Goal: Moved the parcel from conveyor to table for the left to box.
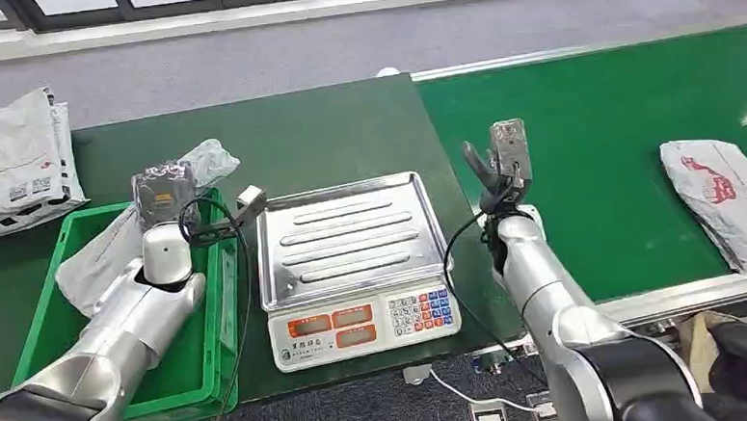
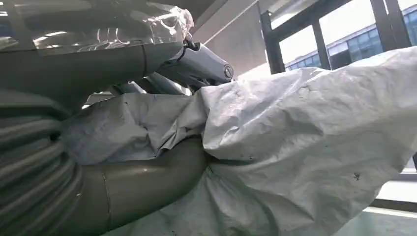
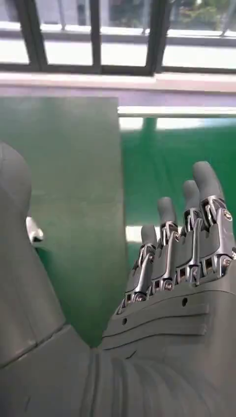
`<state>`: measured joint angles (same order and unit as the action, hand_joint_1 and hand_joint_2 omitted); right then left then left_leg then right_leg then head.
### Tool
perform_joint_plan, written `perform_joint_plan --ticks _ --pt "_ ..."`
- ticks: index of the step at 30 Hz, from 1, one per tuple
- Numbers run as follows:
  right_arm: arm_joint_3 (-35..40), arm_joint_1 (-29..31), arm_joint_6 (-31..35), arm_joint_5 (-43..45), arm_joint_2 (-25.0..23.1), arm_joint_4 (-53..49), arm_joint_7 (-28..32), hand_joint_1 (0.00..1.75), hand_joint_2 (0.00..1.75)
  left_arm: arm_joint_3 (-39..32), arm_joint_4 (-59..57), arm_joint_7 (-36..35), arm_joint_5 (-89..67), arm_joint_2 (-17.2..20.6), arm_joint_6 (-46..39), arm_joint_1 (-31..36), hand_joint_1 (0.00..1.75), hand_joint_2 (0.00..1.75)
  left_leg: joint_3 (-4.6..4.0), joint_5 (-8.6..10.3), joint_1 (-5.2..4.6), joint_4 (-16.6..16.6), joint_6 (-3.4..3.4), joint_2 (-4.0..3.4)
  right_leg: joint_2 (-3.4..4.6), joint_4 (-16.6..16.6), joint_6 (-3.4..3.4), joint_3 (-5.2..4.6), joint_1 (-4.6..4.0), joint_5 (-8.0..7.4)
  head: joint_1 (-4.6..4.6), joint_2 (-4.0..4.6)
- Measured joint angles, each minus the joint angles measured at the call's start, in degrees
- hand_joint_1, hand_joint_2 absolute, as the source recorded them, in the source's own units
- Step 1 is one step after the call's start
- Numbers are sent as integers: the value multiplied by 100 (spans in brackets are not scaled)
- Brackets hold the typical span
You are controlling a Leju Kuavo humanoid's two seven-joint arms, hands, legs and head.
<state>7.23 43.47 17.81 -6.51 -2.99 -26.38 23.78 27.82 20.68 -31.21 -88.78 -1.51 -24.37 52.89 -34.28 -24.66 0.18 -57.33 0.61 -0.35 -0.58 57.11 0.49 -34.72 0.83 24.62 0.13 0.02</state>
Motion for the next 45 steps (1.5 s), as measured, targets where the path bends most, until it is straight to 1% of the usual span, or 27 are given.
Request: perform_joint_plan --ticks 1,2,3,7,9,12,22,26,28,30,31,33,37,39,40,44,45 --pt "2 -59 26 78 15 0 86 0 175 -13 26 -2 2 0 58 -7 175 175 0 0 0 0 0 2 -1 0 0 1 0 0 0 0" --pt "0 -144 77 129 15 -2 133 0 175 -22 53 -37 2 2 125 -23 148 175 -1 0 0 1 0 2 -1 0 0 2 0 0 0 0" --pt "2 -256 142 150 13 -40 133 0 175 -28 101 -92 0 2 217 -57 0 0 -1 -1 0 1 0 3 -1 0 0 3 0 0 0 0" --pt "2 -951 387 -127 -96 -702 -293 0 175 -131 487 -334 0 11 367 -372 0 0 -1 -6 0 2 4 1 1 0 -3 -2 -1 4 0 0" --pt "2 -1274 372 -315 -118 -1122 -468 0 175 -133 737 -424 0 24 376 -544 0 0 -4 -6 0 3 4 5 -2 0 -4 -2 -2 6 0 0" --pt "-9 -1592 299 -541 -169 -1587 -582 0 175 -153 1187 -533 0 63 293 -835 0 0 -5 -7 0 4 4 4 -2 0 -4 -3 -2 7 0 0" --pt "-238 -1924 230 -901 -284 -2260 -663 0 175 -173 2408 -745 -2 205 391 -1457 0 0 -4 -6 0 3 3 3 -2 0 -3 -3 0 6 0 0" --pt "-297 -2052 184 -982 -295 -2437 -663 0 175 -175 2861 -789 -2 262 205 -1680 0 0 -4 -6 0 3 4 2 0 0 -3 -3 0 6 0 0" --pt "-350 -2106 151 -1010 -317 -2527 -665 0 175 -175 3122 -778 -2 284 -31 -1800 0 0 -4 -6 0 3 4 2 0 0 -3 -4 0 6 0 0" --pt "-420 -2142 153 -1096 -365 -2606 -682 0 175 -238 3461 -436 22 271 -535 -1944 0 0 -4 -6 0 3 4 2 0 -1 -4 -5 -1 7 0 0" --pt "-444 -2149 155 -1165 -389 -2642 -698 0 175 -355 3695 -9 35 202 -941 -2033 0 0 -5 -6 0 3 4 2 -1 -1 -3 -6 -1 7 0 0" --pt "-457 -2148 181 -1229 -433 -2678 -728 0 175 -610 3963 521 24 54 -1203 -2117 0 0 -7 -7 0 3 3 3 -3 -2 -3 -5 0 7 0 0" --pt "-489 -2149 181 -1262 -514 -2723 -735 0 175 -944 4297 714 11 -170 -1207 -2219 0 0 -5 -7 0 3 2 -6 1 -3 -3 -5 2 6 0 0" --pt "-494 -2149 181 -1277 -518 -2734 -737 0 175 -1056 4380 780 15 -208 -1222 -2253 0 0 -3 -6 0 3 2 -5 2 -3 -3 -5 1 6 0 0" --pt "-496 -2149 186 -1299 -518 -2737 -733 0 0 -1097 4411 921 101 -234 -1272 -2274 0 0 -4 -6 -1 3 3 -4 2 -2 -4 -5 0 5 0 0" --pt "-496 -2069 282 -1574 -590 -2732 -671 0 0 -1268 4362 2837 1958 -523 -1532 -2194 0 0 -7 -1 0 2 0 1 -2 -1 -3 -5 0 3 0 0" --pt "-496 -2016 321 -1633 -621 -2730 -650 0 175 -1316 4243 3376 2584 -645 -1511 -2122 0 0 -7 -1 0 2 0 1 -2 -2 -1 -4 1 2 0 0"
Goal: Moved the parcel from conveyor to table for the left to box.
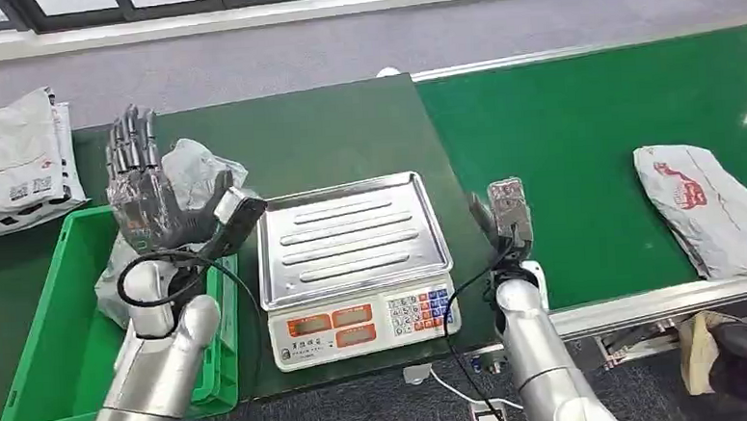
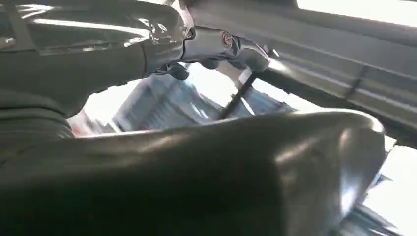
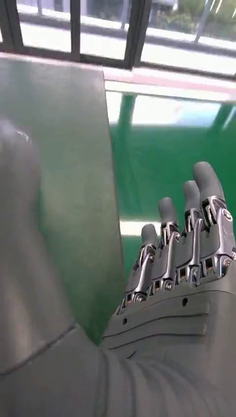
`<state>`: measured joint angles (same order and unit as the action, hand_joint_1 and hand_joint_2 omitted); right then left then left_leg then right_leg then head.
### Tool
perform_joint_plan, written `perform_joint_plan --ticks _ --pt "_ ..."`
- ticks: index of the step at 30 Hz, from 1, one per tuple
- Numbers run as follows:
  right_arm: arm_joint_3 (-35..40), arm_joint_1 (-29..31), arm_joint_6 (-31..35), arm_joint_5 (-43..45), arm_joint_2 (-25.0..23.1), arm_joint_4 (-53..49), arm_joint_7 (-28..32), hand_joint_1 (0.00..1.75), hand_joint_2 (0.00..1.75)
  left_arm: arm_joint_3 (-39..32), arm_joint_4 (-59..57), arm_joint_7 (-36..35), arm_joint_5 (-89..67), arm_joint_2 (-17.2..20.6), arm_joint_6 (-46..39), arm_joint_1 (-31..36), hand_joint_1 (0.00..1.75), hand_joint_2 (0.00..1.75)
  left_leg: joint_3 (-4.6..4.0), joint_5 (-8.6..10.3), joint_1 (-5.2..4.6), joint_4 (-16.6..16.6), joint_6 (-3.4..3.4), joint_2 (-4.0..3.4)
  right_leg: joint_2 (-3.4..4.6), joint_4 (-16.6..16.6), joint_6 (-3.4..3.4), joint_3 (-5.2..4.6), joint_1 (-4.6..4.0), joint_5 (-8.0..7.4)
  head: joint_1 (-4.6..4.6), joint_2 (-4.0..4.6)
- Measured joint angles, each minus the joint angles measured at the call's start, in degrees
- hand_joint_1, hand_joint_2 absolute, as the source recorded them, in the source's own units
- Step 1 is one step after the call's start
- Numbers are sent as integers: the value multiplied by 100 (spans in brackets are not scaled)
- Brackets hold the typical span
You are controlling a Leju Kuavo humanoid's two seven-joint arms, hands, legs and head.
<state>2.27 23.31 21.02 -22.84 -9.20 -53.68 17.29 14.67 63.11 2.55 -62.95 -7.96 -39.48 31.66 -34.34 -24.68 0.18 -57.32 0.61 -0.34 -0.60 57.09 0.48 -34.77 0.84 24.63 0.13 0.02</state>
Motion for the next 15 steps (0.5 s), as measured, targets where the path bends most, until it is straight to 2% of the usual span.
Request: perform_joint_plan --ticks 2,3,6,10,15 --pt "13 127 35 -51 -35 0 11 0 175 -90 -334 988 1504 -203 356 174 0 0 0 0 -1 0 -1 2 0 0 2 2 3 -2 0 0" --pt "50 192 22 -55 -39 -2 -13 0 175 -136 -520 1377 2341 -310 728 250 0 175 0 0 -1 0 -1 2 0 0 2 3 3 -2 0 0" --pt "218 429 -98 67 -39 65 -17 0 175 -310 -1119 1944 4170 -536 2000 435 0 175 0 0 -2 0 -1 -1 2 0 2 2 4 -3 0 0" --pt "509 979 -129 312 -114 661 194 0 175 -466 -1987 2241 5416 -679 3241 609 0 175 1 3 -2 -1 0 -2 5 1 3 1 2 -10 2 0" --pt "789 1586 -140 463 -243 1445 295 0 175 -481 -2688 2484 5501 -749 3384 663 0 175 -1 7 -1 0 3 3 0 2 -1 -3 -4 -7 0 0"
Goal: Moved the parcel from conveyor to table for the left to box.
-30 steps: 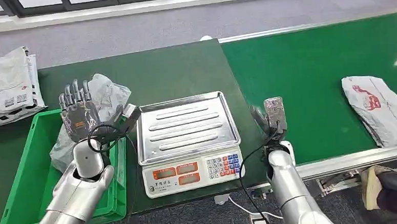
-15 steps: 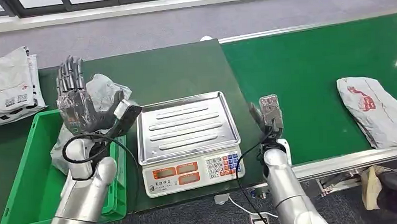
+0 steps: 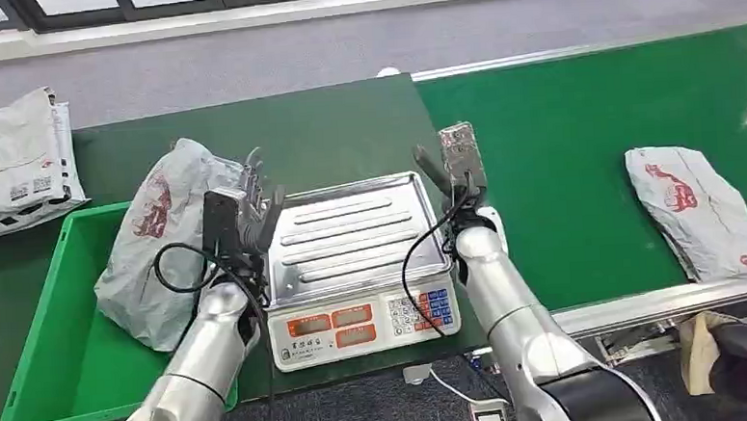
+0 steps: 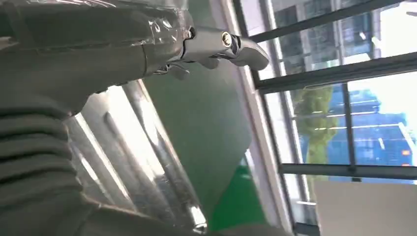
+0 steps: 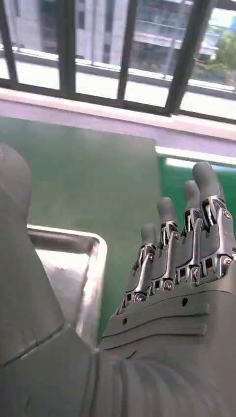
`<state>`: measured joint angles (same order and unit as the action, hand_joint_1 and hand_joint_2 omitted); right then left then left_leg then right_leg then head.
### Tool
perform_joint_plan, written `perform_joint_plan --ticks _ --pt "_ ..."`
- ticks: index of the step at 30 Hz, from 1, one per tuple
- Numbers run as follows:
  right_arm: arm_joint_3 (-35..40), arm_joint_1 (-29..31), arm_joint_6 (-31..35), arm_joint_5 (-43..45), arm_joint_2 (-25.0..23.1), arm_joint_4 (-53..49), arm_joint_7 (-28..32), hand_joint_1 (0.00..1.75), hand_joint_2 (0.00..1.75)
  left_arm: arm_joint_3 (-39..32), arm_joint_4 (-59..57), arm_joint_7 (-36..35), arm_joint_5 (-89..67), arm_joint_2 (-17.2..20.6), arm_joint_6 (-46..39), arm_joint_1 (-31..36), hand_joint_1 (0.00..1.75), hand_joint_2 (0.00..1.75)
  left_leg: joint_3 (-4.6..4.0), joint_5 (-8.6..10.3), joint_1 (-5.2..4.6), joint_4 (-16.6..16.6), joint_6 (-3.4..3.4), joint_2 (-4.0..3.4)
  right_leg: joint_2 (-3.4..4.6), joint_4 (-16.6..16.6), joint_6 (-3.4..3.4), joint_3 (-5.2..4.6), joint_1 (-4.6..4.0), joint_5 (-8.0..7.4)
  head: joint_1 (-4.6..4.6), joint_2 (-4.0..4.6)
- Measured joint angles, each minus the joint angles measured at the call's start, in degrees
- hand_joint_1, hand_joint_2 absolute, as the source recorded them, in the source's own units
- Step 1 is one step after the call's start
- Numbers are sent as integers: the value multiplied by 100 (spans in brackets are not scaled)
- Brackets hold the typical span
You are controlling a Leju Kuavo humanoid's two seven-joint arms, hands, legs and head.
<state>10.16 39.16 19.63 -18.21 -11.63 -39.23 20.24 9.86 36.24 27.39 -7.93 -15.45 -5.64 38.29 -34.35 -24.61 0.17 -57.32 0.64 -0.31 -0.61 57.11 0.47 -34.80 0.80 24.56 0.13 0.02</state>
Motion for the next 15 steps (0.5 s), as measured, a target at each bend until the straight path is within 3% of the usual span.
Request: perform_joint_plan --ticks 3,4,6,7,15 --pt "55 123 0 31 -20 220 28 0 175 -2 -201 -2 9 0 2 48 0 175 -2 0 1 0 0 0 0 0 -1 0 1 1 0 0" --pt "63 136 0 35 -24 260 33 0 0 -2 -245 -4 9 0 4 62 0 175 -3 -1 1 1 0 -1 0 0 -1 0 1 2 0 0" --pt "85 169 0 52 -31 340 33 0 0 -2 -318 -6 11 0 4 91 0 175 -3 -1 1 1 -1 -1 0 0 -1 -1 3 2 0 0" --pt "92 189 -11 66 -33 380 31 0 175 -2 -352 -15 20 -2 9 103 0 175 -3 -1 1 1 -1 -1 0 -1 -1 -1 4 2 0 0" --pt "175 540 68 468 42 1051 354 0 175 -17 -675 46 59 -98 -339 211 0 175 -3 0 0 0 -3 0 -2 -1 1 0 5 0 0 0"
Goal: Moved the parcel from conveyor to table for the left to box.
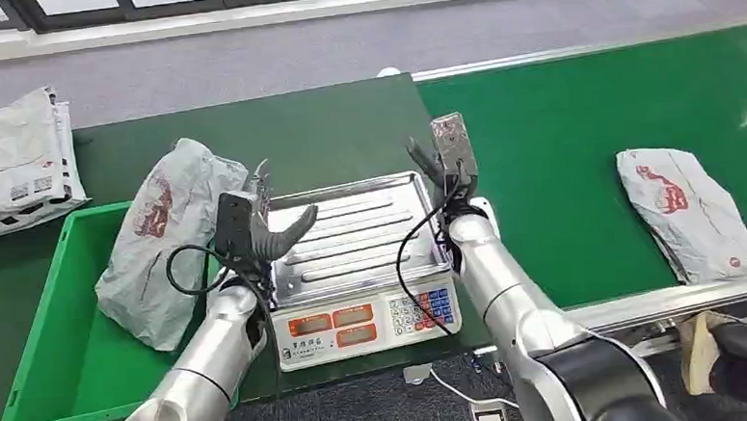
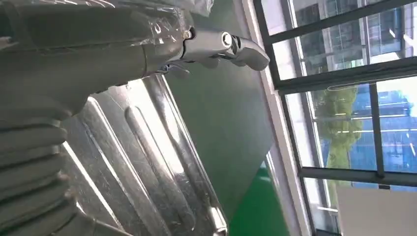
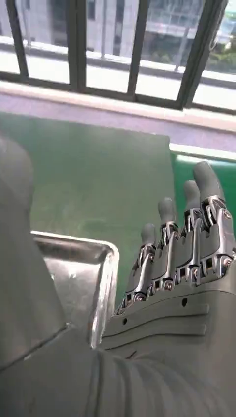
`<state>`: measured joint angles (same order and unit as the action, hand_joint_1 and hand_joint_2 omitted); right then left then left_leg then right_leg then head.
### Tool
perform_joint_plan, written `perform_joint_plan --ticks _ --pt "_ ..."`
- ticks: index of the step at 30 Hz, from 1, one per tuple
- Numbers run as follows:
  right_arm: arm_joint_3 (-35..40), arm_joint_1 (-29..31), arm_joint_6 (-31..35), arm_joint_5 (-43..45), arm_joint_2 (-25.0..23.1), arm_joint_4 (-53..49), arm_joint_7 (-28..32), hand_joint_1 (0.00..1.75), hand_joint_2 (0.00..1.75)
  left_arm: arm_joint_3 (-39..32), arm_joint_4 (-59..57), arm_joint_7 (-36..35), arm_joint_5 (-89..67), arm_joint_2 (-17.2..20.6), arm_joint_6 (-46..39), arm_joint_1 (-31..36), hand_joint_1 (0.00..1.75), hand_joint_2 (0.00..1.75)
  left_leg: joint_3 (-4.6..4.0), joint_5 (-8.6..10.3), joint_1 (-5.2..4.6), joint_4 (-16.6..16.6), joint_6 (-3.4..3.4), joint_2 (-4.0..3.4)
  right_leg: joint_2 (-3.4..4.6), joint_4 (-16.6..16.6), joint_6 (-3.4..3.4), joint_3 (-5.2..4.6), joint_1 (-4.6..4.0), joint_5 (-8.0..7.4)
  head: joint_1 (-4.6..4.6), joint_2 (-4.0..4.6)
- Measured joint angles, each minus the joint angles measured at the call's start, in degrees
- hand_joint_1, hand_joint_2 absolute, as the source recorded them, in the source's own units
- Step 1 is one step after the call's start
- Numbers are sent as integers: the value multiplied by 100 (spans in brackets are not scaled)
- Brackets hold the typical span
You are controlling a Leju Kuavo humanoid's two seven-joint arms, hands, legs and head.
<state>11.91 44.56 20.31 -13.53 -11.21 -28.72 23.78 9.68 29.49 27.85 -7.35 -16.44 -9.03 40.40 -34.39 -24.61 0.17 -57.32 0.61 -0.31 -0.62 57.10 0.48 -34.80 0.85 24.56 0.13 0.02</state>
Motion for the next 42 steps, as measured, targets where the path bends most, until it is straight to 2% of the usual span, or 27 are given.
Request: perform_joint_plan --ticks 10,16,21,27,30,31,32,33,35,38,42 --pt "308 -262 1405 -959 70 20 -442 0 175 -29 -107 408 168 50 -63 -80 0 175 -1 -1 0 1 1 0 0 0 -2 -4 -4 3 0 0" --pt "306 -729 1093 -1154 192 -400 -400 0 175 -31 -138 474 199 59 -332 -99 0 175 -2 -2 0 1 0 -2 3 -1 -2 -5 0 3 0 0" --pt "304 -888 931 -1163 195 -577 -363 0 175 -31 -164 393 107 55 -564 -112 0 175 -2 -2 0 1 0 -2 2 0 -2 -6 -2 3 0 0" --pt "302 -955 944 -1232 195 -652 -372 0 175 -31 -173 395 85 48 -612 -137 0 175 -2 -2 0 1 0 -2 2 0 -2 -6 -2 3 0 0" --pt "302 -955 1236 -1473 195 -658 -501 0 175 -31 -173 382 85 46 -608 -147 0 175 -3 -2 0 1 0 -2 2 0 -2 -6 -2 3 0 0" --pt "302 -954 1294 -1508 195 -658 -527 0 175 -31 -173 376 85 46 -608 -148 0 0 -3 -2 0 1 0 -2 2 0 -2 -6 -1 3 0 0" --pt "302 -955 1311 -1528 195 -658 -536 0 175 -31 -173 376 85 46 -608 -148 0 0 -3 -2 0 1 0 -2 2 0 -2 -6 -1 3 0 0" --pt "302 -956 1324 -1534 195 -658 -540 0 175 -31 -171 376 85 46 -608 -148 0 175 -3 -2 0 1 0 -2 2 0 -2 -6 -1 3 0 0" --pt "302 -955 1355 -1556 195 -658 -547 0 175 -31 -171 376 85 44 -599 -149 0 175 -2 -2 0 0 0 -2 2 -1 -2 -6 -1 3 0 0" --pt "295 -954 1749 -1848 203 -658 -739 0 175 -31 -171 378 79 44 -553 -151 0 175 -2 -2 0 0 0 -2 1 -1 -2 -6 -1 3 0 0" --pt "-66 -1032 1978 -3453 273 -781 -1117 0 175 -31 -173 367 68 44 -523 -152 0 175 -2 -2 0 0 0 -1 1 -1 -2 -6 0 3 0 0"
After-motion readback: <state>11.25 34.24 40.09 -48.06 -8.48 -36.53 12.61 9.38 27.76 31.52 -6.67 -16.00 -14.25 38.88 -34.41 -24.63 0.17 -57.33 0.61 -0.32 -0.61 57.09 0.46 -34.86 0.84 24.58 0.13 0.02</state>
